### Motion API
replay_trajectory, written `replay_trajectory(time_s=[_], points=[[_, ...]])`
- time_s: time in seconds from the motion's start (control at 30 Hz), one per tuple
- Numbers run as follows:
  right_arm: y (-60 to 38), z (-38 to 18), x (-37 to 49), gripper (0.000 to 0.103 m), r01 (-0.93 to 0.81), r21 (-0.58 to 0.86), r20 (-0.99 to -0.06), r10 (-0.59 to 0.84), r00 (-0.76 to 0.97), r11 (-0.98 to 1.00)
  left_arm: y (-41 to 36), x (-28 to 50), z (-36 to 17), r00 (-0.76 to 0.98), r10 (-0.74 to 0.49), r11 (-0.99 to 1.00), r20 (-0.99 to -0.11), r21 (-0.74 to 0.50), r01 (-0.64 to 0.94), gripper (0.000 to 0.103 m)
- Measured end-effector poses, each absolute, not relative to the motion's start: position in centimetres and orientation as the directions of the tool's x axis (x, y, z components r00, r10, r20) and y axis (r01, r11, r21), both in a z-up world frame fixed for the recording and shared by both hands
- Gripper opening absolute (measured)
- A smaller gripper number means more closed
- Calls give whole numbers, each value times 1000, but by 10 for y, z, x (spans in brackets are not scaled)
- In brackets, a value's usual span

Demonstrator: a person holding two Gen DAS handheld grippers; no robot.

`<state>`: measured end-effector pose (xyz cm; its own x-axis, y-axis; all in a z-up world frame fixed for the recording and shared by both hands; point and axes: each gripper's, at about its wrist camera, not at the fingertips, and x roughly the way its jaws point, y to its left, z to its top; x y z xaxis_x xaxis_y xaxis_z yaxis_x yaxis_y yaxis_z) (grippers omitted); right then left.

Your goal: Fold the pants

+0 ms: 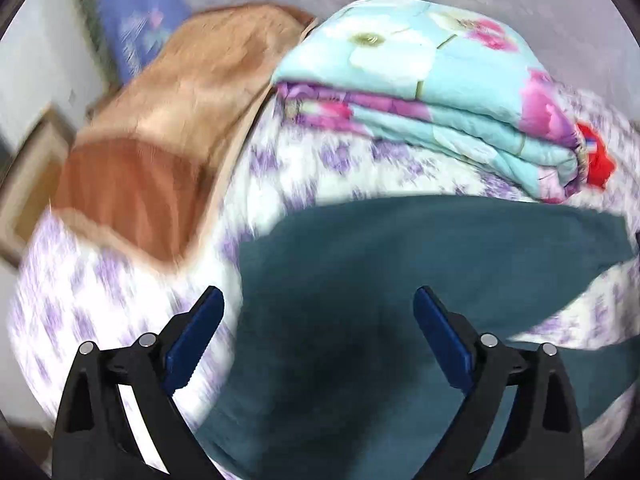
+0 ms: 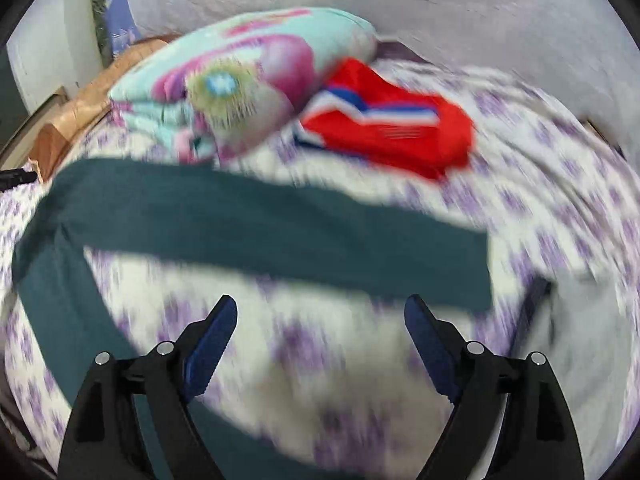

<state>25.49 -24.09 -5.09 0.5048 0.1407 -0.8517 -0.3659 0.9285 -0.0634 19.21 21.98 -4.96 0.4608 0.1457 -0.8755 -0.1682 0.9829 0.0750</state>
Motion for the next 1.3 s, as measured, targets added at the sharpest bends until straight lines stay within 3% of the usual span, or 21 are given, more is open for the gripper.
replay_trajectory(time_s=[0.13,0.57,0.63,0.7,0.73,0.83,0.93,0.97,1.0,1.07,1.3], points=[[-220,-66,304,87,-424,-45,-870,173,461,905,234,233,-61,422,170,984,-891,174,-27,93],[-167,-108,364,87,-586,37,-887,296,353,809,272,274,-126,272,87,964,-958,150,220,60],[-161,-111,367,87,-599,43,-887,307,346,800,269,274,-133,257,64,960,-964,129,247,46],[-154,-115,371,87,-613,48,-889,313,334,789,263,272,-138,240,29,954,-970,98,282,13],[-150,-118,374,87,-620,34,-889,307,340,784,255,271,-139,236,16,944,-972,92,315,6],[-138,-125,383,86,-645,12,-896,295,332,764,245,266,-140,238,55,925,-970,140,352,5],[-126,-139,385,46,-691,91,-926,316,207,717,248,265,-132,241,37,937,-970,118,328,5],[-125,-138,384,24,-693,96,-924,323,205,715,252,266,-128,245,31,940,-969,111,321,4],[-124,-135,382,12,-700,104,-923,330,196,707,253,266,-123,251,26,943,-968,107,314,4],[-128,-119,380,5,-679,129,-911,357,207,722,256,261,-112,269,16,953,-963,96,289,4],[-172,-24,304,5,-676,232,-826,508,243,699,262,216,-21,406,-110,959,-907,10,283,5]])
